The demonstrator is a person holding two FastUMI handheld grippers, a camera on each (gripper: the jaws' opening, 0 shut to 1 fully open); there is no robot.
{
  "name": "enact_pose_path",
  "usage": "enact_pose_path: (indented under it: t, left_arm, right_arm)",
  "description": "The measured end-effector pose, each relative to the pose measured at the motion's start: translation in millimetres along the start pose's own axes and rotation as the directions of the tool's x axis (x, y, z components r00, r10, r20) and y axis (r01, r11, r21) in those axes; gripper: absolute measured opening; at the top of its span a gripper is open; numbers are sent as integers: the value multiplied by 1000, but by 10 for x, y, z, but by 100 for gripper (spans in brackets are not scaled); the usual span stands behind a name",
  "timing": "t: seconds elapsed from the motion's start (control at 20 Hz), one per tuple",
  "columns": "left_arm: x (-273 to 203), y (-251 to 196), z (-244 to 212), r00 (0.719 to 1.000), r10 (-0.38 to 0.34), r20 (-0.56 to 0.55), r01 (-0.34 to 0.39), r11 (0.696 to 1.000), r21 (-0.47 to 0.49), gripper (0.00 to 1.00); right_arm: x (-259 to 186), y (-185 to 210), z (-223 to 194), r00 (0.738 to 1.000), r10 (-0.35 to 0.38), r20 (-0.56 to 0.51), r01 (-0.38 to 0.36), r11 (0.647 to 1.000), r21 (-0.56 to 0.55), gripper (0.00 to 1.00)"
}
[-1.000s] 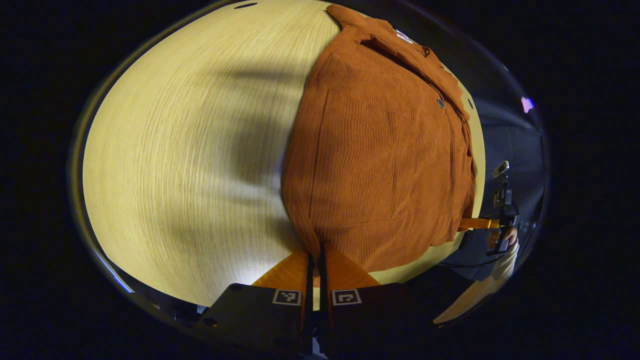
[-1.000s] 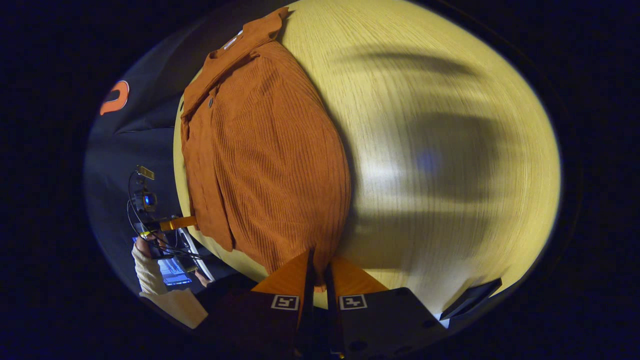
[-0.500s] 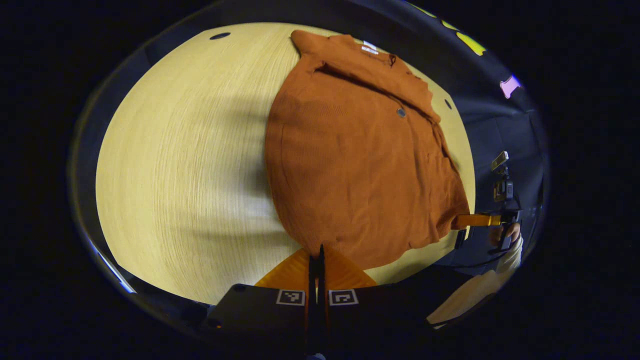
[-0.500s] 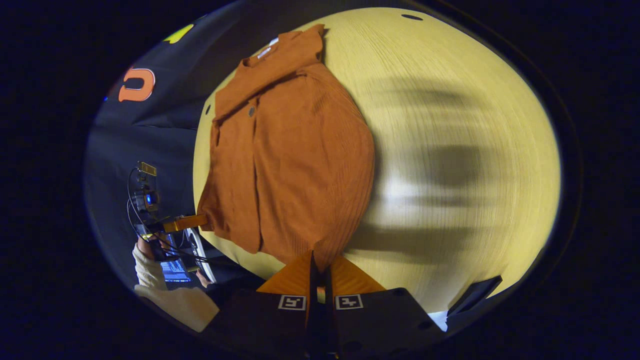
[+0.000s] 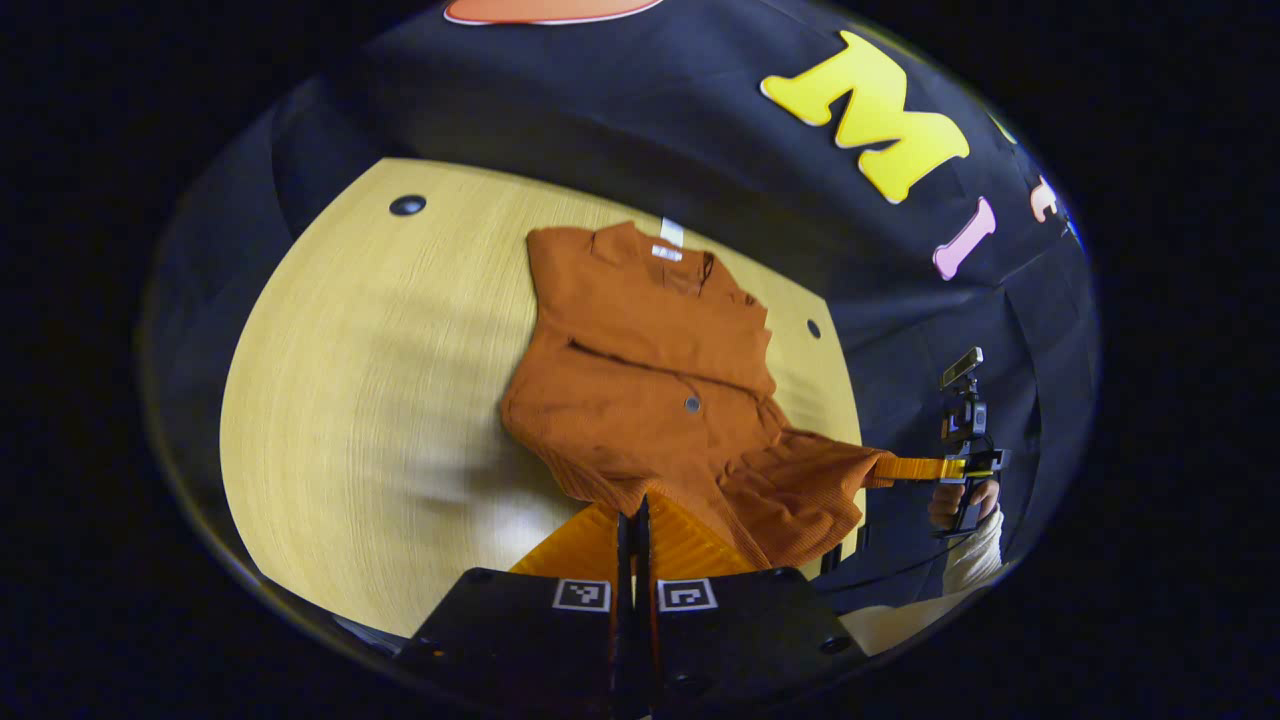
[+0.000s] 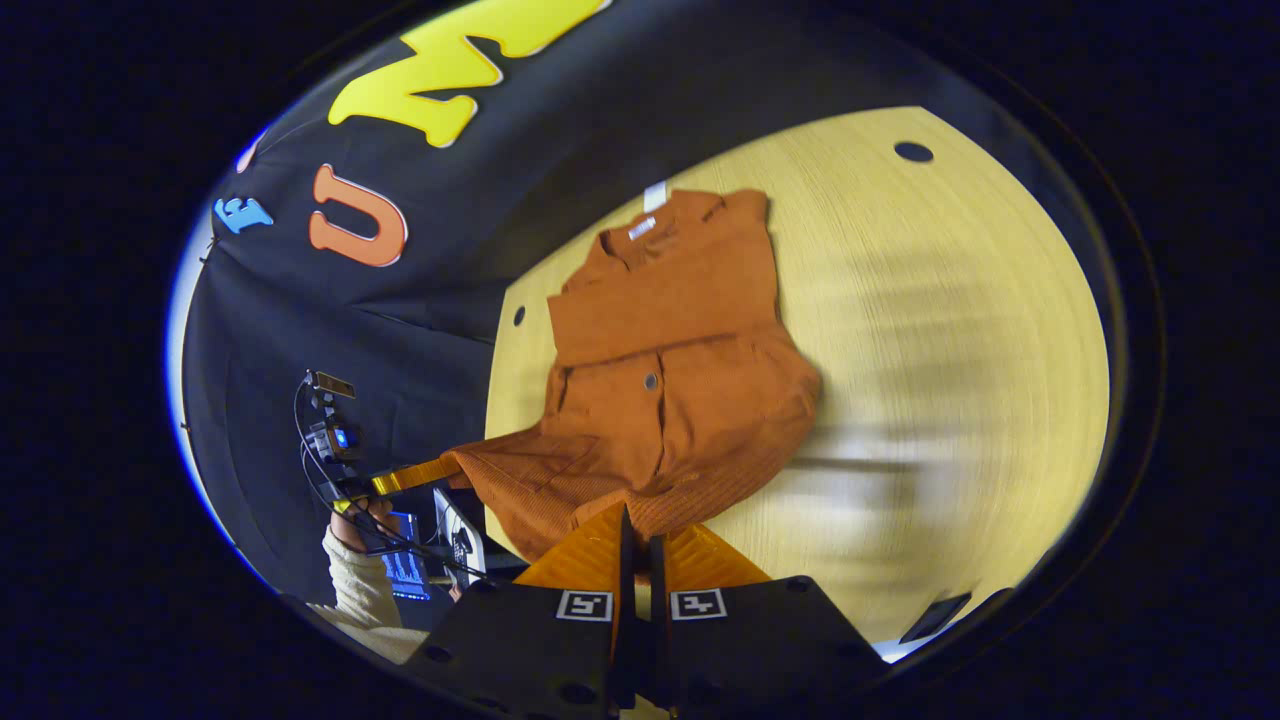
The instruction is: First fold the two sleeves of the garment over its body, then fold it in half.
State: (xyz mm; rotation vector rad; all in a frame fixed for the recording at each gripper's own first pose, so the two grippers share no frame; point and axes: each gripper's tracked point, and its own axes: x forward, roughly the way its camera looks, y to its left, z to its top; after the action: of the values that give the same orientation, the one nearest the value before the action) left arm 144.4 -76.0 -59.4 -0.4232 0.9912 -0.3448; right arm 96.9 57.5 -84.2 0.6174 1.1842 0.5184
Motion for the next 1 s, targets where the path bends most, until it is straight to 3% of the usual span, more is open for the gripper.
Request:
enact_pose_path:
  t: [0.3,0.5,0.6,0.75,1.0]
  left_arm:
    - [176,-33,990,989,10,148,-14,1000,22,3]
    - [486,99,1674,974,46,220,-31,997,-70,3]
    - [814,280,1887,969,88,230,-68,993,-93,3]
    - [1374,556,2080,966,140,217,-116,986,-122,3]
    - [2158,963,2020,967,208,148,-184,970,-162,3]
  right_arm:
    - [16,338,1148,985,-37,171,54,994,-95,5]
    - [327,265,1861,955,-135,265,168,980,-106,7]
    - [514,211,2162,945,-162,285,190,979,-74,6]
    - [1044,-141,2493,930,-241,279,248,969,9,7]
    - [1820,-923,2645,916,-335,219,311,940,138,7]
